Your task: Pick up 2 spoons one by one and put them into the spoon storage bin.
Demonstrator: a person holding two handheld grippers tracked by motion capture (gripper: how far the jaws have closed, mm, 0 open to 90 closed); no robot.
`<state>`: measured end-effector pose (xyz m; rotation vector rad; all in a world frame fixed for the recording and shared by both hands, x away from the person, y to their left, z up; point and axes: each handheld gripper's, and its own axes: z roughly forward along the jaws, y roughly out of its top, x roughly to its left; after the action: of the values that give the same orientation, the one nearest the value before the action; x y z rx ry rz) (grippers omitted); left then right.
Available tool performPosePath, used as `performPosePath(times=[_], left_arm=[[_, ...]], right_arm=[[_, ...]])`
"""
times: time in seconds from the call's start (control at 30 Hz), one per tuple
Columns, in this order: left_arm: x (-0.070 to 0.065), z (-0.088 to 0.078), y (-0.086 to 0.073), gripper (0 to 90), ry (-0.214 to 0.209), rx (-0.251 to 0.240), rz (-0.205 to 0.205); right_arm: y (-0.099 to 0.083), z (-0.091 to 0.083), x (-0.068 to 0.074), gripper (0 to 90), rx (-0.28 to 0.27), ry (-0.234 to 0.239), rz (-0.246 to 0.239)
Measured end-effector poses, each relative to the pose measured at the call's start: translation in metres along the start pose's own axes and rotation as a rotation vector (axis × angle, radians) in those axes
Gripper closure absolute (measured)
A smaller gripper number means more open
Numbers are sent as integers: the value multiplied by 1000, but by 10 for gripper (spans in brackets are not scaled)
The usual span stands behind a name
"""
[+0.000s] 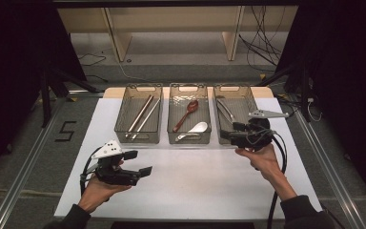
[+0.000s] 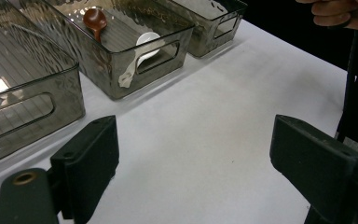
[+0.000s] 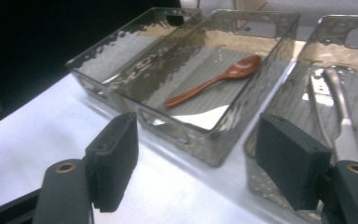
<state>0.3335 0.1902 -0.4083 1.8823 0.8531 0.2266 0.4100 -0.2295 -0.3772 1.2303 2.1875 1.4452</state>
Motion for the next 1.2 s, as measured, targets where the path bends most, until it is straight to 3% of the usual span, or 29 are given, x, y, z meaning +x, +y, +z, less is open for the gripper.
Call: performPosePath(times=[0.4, 1.2], left_arm=[[-1, 2, -2, 143, 2, 22, 22], [0, 2, -5, 142, -8, 17, 17]], right_arm=[[-18, -19, 19, 300, -50, 32, -36], [-54, -35, 39, 248, -70, 28, -94]])
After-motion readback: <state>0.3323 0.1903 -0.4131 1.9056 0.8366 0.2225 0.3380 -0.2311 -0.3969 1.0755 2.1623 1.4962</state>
